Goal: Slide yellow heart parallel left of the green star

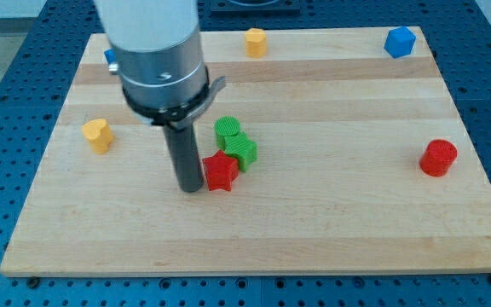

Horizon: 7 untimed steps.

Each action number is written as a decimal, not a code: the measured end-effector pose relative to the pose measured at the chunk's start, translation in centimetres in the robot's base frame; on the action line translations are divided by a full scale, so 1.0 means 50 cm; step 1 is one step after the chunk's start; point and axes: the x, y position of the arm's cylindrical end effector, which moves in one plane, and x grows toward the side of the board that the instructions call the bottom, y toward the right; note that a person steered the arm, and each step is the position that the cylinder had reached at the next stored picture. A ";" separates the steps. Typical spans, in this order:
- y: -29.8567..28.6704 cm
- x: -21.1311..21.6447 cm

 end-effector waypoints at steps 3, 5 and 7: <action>-0.332 -0.087; -0.343 -0.201; -0.308 -0.200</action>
